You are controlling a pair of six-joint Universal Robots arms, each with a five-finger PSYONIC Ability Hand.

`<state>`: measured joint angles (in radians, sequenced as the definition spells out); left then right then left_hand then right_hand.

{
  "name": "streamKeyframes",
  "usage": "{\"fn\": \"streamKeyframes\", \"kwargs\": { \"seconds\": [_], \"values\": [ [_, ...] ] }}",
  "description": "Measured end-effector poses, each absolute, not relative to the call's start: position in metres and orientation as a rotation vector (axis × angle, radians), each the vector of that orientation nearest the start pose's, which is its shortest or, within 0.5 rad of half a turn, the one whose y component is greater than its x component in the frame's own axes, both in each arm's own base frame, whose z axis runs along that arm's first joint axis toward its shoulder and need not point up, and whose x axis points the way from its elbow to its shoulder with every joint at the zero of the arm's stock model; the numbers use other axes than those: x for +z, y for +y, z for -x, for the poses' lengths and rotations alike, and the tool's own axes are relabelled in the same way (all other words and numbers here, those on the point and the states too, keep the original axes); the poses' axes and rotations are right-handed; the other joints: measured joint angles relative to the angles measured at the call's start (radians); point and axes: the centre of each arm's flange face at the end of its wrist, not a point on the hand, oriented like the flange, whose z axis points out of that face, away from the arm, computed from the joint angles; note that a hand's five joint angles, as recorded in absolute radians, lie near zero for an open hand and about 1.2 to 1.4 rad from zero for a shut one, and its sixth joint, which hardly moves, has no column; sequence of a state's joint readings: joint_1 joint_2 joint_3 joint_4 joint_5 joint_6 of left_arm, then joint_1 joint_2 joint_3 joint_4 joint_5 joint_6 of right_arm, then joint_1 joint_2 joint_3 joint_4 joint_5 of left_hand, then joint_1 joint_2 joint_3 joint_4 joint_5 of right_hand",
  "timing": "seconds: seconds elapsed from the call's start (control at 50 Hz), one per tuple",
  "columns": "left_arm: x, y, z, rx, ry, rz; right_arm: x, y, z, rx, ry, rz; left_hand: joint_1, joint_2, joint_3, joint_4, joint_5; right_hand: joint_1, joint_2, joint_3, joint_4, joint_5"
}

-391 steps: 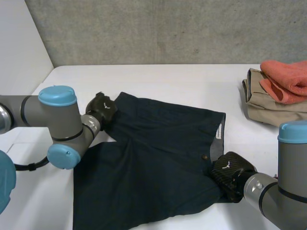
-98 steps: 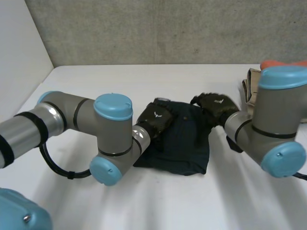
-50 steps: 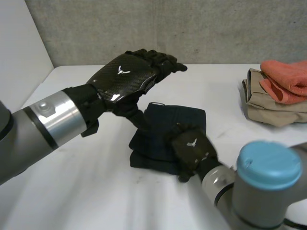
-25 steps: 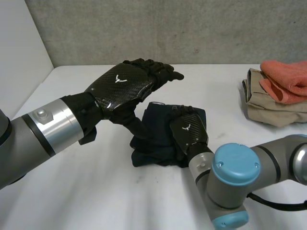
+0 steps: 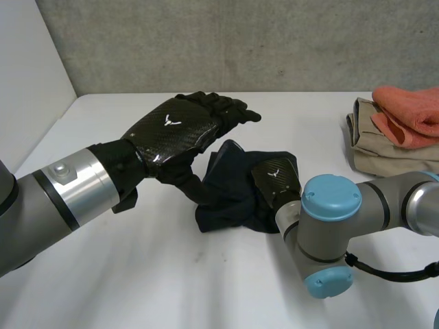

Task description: Fold the laundry.

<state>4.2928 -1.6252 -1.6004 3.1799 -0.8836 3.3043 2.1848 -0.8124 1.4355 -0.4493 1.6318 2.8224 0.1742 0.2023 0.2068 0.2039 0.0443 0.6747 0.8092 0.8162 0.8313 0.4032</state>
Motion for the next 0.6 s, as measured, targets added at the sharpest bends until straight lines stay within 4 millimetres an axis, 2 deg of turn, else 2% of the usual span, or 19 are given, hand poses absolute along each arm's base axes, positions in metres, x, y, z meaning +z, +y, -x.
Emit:
{"fn": "streamKeyframes", "kwargs": {
  "seconds": [0.02,0.08,0.56,0.6],
  "values": [
    [0.289,-0.190,0.292,1.611,-1.533,1.097,0.105,-0.269,-0.343,-1.923,2.075,0.984,0.000,0.000,0.000,0.000,0.000,-0.106,-0.141,-0.141,-0.158,-0.002],
    [0.290,-0.190,0.292,1.613,-1.531,1.097,0.104,-0.270,-0.343,-1.922,2.071,0.988,0.000,0.000,0.000,0.000,0.000,-0.159,-0.207,-0.225,-0.240,-0.004],
    [0.289,-0.187,0.291,1.607,-1.534,1.093,0.124,-0.273,-0.343,-1.956,2.050,0.973,0.000,0.000,0.000,0.000,0.000,-0.150,-0.203,-0.208,-0.227,0.001],
    [0.289,-0.187,0.291,1.606,-1.535,1.093,0.123,-0.272,-0.343,-1.944,2.056,0.978,0.000,0.000,0.000,0.000,0.000,0.099,0.095,0.083,0.067,0.263]
  ]
}}
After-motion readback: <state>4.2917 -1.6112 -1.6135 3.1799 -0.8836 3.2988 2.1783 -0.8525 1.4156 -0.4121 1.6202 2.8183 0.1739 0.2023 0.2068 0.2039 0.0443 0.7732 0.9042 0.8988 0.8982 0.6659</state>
